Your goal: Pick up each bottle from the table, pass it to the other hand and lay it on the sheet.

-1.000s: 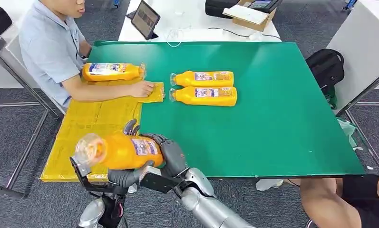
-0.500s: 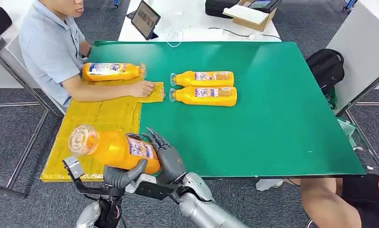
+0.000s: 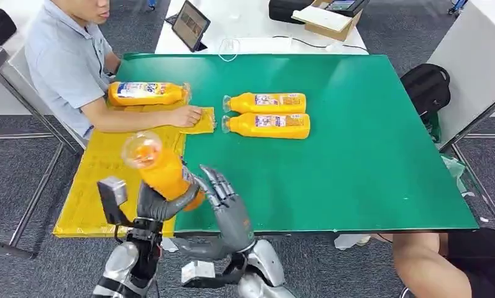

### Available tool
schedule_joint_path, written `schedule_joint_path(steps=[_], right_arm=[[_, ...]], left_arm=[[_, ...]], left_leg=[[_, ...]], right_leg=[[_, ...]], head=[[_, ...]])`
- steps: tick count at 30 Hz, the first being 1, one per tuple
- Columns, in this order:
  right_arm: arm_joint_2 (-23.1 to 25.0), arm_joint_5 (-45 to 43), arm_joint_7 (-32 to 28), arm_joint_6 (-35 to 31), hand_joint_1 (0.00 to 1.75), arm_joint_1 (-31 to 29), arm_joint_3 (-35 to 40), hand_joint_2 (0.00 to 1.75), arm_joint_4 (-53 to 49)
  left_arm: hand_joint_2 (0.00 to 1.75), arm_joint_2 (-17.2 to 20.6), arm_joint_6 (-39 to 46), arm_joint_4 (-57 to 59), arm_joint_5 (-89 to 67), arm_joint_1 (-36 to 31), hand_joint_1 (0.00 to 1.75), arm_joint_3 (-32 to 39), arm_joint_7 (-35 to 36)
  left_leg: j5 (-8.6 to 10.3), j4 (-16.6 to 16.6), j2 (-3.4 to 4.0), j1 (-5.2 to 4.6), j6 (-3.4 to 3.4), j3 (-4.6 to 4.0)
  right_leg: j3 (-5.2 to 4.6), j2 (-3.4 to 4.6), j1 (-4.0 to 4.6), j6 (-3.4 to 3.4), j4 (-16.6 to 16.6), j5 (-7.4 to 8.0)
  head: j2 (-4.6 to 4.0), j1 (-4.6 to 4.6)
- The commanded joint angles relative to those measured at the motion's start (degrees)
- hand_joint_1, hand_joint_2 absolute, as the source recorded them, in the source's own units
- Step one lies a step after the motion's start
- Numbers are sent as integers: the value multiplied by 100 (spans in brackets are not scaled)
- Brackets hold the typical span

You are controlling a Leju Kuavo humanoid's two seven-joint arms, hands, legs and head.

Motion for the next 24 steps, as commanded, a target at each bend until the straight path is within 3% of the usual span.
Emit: schedule_joint_path(steps=[1, 4, 8, 14, 19, 24], right_arm=[[135, 618, 6, -11, 0, 1109, -1322, 0, -2859], [229, 257, 6, -11, 0, 1260, -1813, 0, -3443], [162, -341, 6, -11, 0, 1081, -1680, 0, -3081], [162, -341, 6, -11, 0, 1081, -1680, 0, -3081], [35, -605, 6, -11, 0, 892, -1138, 0, -2607], [-74, -979, 6, -11, 0, 917, -913, 0, -2188]], left_arm=[[175, 259, 1019, 1001, -1044, -841, 175, 176, 45], [175, 379, 1215, 1614, -1305, -1447, 175, 680, 28], [175, 469, 1479, 2697, -2505, -2224, 175, 814, 316], [175, 469, 1479, 2697, -2505, -2224, 175, 814, 316], [175, 629, 1529, 4461, -4533, -3159, 175, 169, 1071], [175, 730, 1175, 5307, -5676, -3383, 175, -84, 1574]], left_leg=[[4, 0, -19, -4, -2, -4], [6, 0, -24, -4, -4, -7], [4, 3, -22, 5, -8, 7], [1, 1, -8, 3, -4, 21], [7, -1, -10, 3, -4, 12], [5, -7, 3, 4, -5, 24]], right_leg=[[-1, -21, -4, -5, 5, -5], [-2, -26, -5, -6, 5, -5], [13, -20, 4, -11, 3, -3], [25, -7, 4, -8, 1, -4], [16, -12, 3, -5, 0, 0], [27, 2, 4, -8, -6, 4]], head=[[0, -2], [0, 0], [0, -2], [0, -2], [0, -2], [0, -2]])
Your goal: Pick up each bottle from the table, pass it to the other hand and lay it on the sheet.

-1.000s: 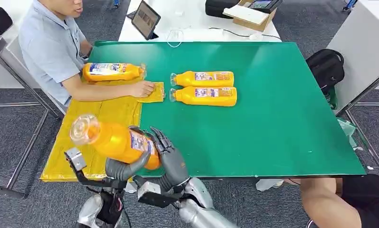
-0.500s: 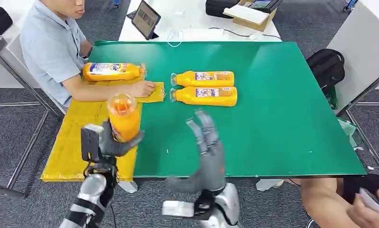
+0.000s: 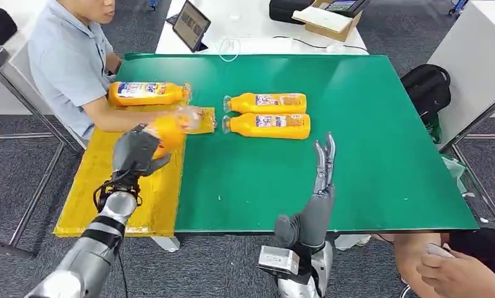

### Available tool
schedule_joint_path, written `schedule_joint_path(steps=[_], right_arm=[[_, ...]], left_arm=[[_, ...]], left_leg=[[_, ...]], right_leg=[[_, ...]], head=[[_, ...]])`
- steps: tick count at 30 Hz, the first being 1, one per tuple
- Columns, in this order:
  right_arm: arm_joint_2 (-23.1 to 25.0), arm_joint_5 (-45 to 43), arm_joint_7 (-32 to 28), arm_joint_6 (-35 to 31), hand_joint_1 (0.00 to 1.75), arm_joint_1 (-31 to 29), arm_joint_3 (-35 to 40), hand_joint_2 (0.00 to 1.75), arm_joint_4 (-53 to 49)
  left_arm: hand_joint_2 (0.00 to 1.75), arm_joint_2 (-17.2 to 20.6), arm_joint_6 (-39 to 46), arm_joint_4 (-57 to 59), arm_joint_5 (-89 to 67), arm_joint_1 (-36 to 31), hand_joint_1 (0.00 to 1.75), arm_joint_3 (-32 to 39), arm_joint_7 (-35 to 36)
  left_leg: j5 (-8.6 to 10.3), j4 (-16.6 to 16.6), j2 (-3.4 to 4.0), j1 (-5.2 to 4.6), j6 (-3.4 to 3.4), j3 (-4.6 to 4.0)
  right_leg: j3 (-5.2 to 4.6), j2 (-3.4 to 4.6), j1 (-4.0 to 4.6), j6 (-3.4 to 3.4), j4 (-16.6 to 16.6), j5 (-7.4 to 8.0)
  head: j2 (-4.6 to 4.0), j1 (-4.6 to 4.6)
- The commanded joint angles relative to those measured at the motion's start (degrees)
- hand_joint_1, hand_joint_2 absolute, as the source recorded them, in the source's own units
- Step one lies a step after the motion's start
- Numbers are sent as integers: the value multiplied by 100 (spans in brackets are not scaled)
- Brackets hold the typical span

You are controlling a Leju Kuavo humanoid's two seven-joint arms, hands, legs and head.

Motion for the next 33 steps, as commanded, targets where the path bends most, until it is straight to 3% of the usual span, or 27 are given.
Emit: schedule_joint_path(steps=[1, 5, 8, 11, 13, 14, 16, 19, 20, 28, 30, 32, 33], right_arm=[[-245, -535, 6, -5, 0, -168, 406, 0, 890], [-330, -966, 6, -5, 0, -258, 436, 0, 1156], [-350, -1145, 6, -5, 0, -330, 487, 0, 1275], [-362, -1252, 6, -5, 0, -368, 525, 0, 1344], [-372, -1312, 6, -5, 0, -396, 527, 0, 1377], [-380, -1338, 6, -5, 0, -402, 541, 0, 1387], [-392, -1367, 6, -5, 0, -411, 520, 0, 1411], [-429, -1452, 6, -5, 0, -449, 532, 0, 1456], [-432, -1466, 6, -5, 0, -459, 533, 0, 1469], [-484, -1530, 6, -5, 0, -561, 542, 0, 1589], [-488, -1517, 6, -5, 0, -558, 535, 0, 1580], [-479, -1425, 6, -5, 0, -472, 480, 0, 1431], [-479, -1425, 6, -5, 0, -472, 480, 0, 1431]], left_arm=[[175, 300, -517, 2348, -1215, -929, 175, -561, 494], [175, 433, -610, 2496, -2163, -808, 175, -1117, 815], [175, 396, -960, 2588, -2118, -771, 175, -1038, 798], [175, 379, -1211, 2650, -2140, -730, 162, -1058, 744], [175, 361, -1445, 2678, -2002, -689, 21, -973, 553], [175, 361, -1497, 2675, -1962, -680, 21, -944, 509], [175, 337, -1653, 2655, -1781, -636, 0, -816, 331], [175, 301, -2076, 2561, -1338, -549, 0, -520, -60], [0, 290, -2202, 2543, -1205, -533, 0, -433, -160], [0, 218, -3142, 2046, -93, -346, 0, 110, -1024], [0, 192, -3069, 1787, 82, -243, 0, 166, -1179], [0, -137, -2258, 513, 722, 261, 0, 512, -1500], [0, -137, -2258, 513, 722, 261, 0, 512, -1500]], left_leg=[[-1, -6, 9, 4, -4, 20], [-6, -10, 14, 6, -6, 33], [-8, -5, 12, 7, -5, 30], [-8, -6, 20, 6, -5, 32], [-2, -9, 16, 2, -4, 22], [-4, -12, 23, 2, -6, 36], [-2, -10, 14, 1, -4, 32], [-3, -11, 14, 1, -4, 50], [-3, -16, 21, 2, -5, 62], [0, -12, -21, -2, -3, 83], [1, -14, -18, -2, -3, 91], [1, -15, -15, 0, -3, 91], [0, -12, -23, -1, -2, 88]], right_leg=[[17, 9, 5, -7, -8, 2], [28, 14, 6, -10, -10, -2], [28, 12, 8, -10, -7, -4], [29, 20, 7, -10, -7, -2], [20, 16, 2, -7, -7, 2], [30, 24, 3, -11, -8, 2], [30, 15, 2, -7, -7, 1], [49, 15, 2, -7, -9, 1], [59, 22, 3, -10, -13, 3], [90, -18, -2, -2, -9, -9], [99, -15, -3, -1, -10, -9], [100, -12, -1, -3, -14, -7], [98, -20, -3, 1, -11, -11]], head=[[0, 2], [0, 2], [0, 2], [0, 2], [0, 2], [0, 2], [0, 2], [0, 2], [0, 2], [0, 2], [0, 2], [0, 2], [0, 0]])
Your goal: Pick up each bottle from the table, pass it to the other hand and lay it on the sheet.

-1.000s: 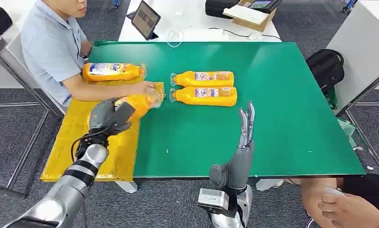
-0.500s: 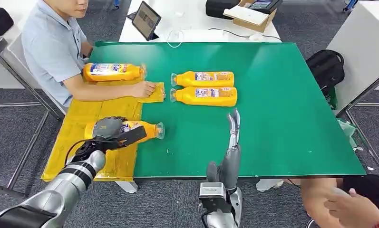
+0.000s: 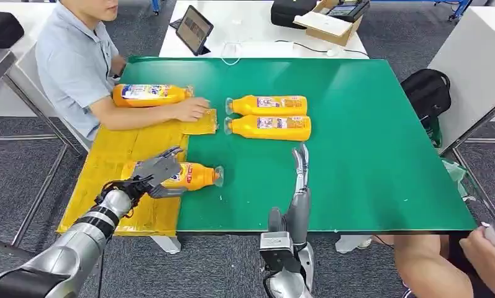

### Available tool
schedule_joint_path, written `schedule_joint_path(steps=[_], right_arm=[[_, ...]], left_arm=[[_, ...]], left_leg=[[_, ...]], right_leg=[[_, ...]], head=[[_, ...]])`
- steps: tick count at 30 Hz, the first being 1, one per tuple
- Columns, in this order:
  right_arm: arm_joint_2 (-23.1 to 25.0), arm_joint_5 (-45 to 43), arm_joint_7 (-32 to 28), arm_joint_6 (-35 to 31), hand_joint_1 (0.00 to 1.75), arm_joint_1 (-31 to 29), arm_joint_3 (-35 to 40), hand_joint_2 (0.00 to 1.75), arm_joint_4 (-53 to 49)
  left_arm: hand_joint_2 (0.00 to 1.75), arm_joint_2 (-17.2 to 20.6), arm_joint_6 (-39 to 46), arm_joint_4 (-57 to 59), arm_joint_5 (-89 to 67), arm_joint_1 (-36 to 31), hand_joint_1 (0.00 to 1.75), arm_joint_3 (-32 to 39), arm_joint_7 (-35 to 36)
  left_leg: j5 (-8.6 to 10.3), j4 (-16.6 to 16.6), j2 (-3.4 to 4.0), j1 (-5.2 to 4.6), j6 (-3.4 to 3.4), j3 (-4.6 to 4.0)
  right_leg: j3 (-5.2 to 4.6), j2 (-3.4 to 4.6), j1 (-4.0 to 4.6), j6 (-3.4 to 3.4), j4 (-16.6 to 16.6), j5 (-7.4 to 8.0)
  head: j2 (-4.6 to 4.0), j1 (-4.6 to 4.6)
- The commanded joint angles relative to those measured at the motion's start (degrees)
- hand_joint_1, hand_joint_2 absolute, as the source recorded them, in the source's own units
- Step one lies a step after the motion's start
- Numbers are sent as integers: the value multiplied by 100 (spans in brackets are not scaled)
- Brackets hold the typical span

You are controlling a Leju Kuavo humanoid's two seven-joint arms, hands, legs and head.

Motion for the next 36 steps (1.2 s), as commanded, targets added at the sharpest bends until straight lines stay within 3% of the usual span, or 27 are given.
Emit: schedule_joint_path(steps=[1, 2, 7, 10, 12, 13, 15, 18, 19, 22, 27, 36], right_arm=[[-171, 126, 6, -13, 0, -121, 41, 0, 203], [-136, 256, 6, -13, 0, -79, 20, 0, 82], [-12, 580, 6, -13, 0, -5, -102, 0, -96], [-31, 961, 6, -13, 0, 11, -315, 0, -105], [-194, 1194, 6, -13, 0, -101, -395, 0, 562], [-390, 1039, 6, -13, 0, -162, -339, 175, 721], [-456, 1967, 94, -13, 0, -426, -788, 175, 1586], [-935, 2136, 586, -13, 0, -847, -623, 175, 2291], [-1041, 2508, 944, -13, 0, -964, -593, 175, 2499], [-1286, 2859, 1591, 134, 0, -1173, -567, 175, 2829], [-1324, 3080, 1928, 428, 0, -1408, -538, 175, 3347], [-1317, 3563, 2537, 473, 0, -1901, -444, 175, 4068]], left_arm=[[0, -632, 1142, -2173, 1090, 1141, 0, 819, -433], [175, -817, 1426, -2759, 1558, 1345, 0, 972, -613], [175, -1139, 1559, -3973, 3203, 1760, 0, 1247, -727], [175, -1090, 1375, -4412, 4234, 1996, 0, 1143, -648], [175, -1014, 1366, -4797, 4665, 2278, 0, 1085, -744], [175, -958, 1354, -4961, 4754, 2435, 0, 1087, -779], [175, -905, 1336, -5463, 5125, 2783, 0, 1095, -854], [175, -841, 1563, -5979, 5154, 3117, 0, 1110, -936], [175, -871, 1674, -6068, 5168, 3158, 0, 1148, -944], [175, -937, 2852, -6103, 4313, 3190, 0, 1233, -761], [175, -896, 3508, -5962, 3659, 3250, 0, 999, -796], [175, -826, 3519, -5980, 3343, 3293, 0, 699, -641]], left_leg=[[1, -3, 1, 0, -1, 2], [-1, 0, -3, 3, -2, -2], [-4, 9, 5, 3, -1, -31], [-6, 7, 9, 3, -3, -37], [-9, 1, 19, 4, -4, -30], [-10, 1, 20, 5, -5, -28], [-14, -4, 31, 8, -7, -15], [-15, -21, 51, 10, -4, 7], [-9, -12, 43, 6, 0, -27], [-7, -3, 23, 5, 0, -41], [-8, -1, 10, 1, -4, -39], [-6, 3, 12, 0, -2, -52]], right_leg=[[1, 2, 0, -4, -5, 1], [-1, -2, 4, -7, -5, -1], [-31, 3, 3, -3, 2, -2], [-39, 8, 3, -4, 0, -2], [-36, 18, 4, -5, -6, 0], [-35, 19, 6, -7, -7, 0], [-23, 30, 11, -12, -13, 0], [-3, 52, 13, -12, -40, 10], [-34, 43, 9, -1, -24, 10], [-42, 26, 6, -2, -14, 5], [-37, 12, 1, -6, -11, -1], [-57, 13, 2, -2, -4, 1]], head=[[0, 0], [0, 0], [0, 2], [0, 0], [0, -2], [0, 0], [0, -2], [0, -2], [0, 0], [0, 0], [0, 0], [0, -2]])
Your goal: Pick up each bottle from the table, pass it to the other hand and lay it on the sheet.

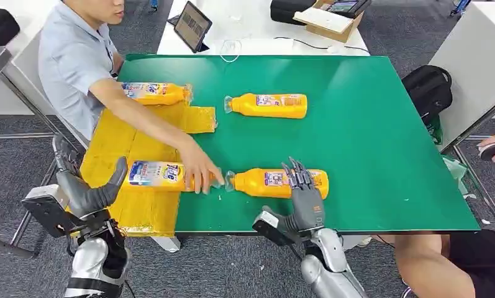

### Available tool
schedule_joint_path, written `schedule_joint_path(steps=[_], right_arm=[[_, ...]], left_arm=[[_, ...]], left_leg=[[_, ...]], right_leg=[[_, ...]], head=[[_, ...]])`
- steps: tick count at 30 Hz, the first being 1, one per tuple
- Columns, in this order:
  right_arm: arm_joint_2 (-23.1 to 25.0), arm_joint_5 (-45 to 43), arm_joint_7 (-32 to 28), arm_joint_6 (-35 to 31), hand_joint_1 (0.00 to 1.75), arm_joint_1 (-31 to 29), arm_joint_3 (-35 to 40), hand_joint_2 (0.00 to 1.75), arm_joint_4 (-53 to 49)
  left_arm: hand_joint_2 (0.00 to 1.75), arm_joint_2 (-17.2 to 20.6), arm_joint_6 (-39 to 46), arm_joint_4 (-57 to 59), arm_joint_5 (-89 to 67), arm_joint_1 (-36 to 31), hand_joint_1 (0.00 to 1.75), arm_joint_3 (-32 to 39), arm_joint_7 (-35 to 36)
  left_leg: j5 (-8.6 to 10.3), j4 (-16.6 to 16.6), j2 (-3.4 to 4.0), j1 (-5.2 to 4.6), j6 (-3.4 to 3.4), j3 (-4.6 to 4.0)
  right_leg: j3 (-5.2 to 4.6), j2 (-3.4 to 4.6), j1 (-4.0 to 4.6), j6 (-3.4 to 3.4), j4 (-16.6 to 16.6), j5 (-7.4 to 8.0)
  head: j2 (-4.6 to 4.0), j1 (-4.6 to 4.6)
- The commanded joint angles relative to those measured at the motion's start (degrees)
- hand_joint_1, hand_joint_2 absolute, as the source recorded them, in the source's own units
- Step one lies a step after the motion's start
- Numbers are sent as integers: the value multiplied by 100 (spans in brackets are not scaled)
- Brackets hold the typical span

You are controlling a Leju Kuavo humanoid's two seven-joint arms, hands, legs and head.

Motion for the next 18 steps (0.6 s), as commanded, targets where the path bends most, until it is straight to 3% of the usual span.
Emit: schedule_joint_path(steps=[1, 7, 9, 13, 16, 18], right_arm=[[-138, 381, 522, 138, 0, -798, 97, 175, 1373], [-141, 650, 771, -16, 0, -874, 98, 175, 1515], [-174, 1042, 1138, -140, 0, -857, 111, 175, 1444], [-263, 1301, 1478, 176, 0, -889, 26, 175, 1381], [-385, 1417, 1751, 357, 0, -1033, -53, 175, 1670], [-438, 1343, 1713, 489, 0, -1169, -101, 175, 1837]], left_arm=[[175, 115, -16, 59, -277, 14, 0, -333, 194], [175, 95, -56, 50, -330, 58, 0, -349, 250], [175, 94, -124, -31, -363, 127, 0, -345, 328], [175, 90, -353, -120, -262, 241, 0, -331, 556], [175, 181, -1266, -10, 787, 332, 0, -386, 1361], [175, 181, -1193, 40, 652, 349, 0, -426, 1245]], left_leg=[[-5, -2, 11, 2, -4, 20], [-4, -2, 7, 0, -3, 15], [-5, -1, 4, 3, -5, 18], [-1, -2, 4, -2, -2, 5], [-4, -1, 5, -1, -3, 15], [0, -5, 4, -4, -1, 11]], right_leg=[[18, 12, 3, -10, -4, -1], [13, 8, -1, -9, -2, -2], [19, 6, 2, -11, -4, -3], [5, 5, -3, -5, -1, 0], [14, 7, -1, -9, -1, -3], [8, 5, -5, -5, -4, 0]], head=[[0, 0], [0, 2], [0, 2], [0, 2], [0, 2], [0, 0]])
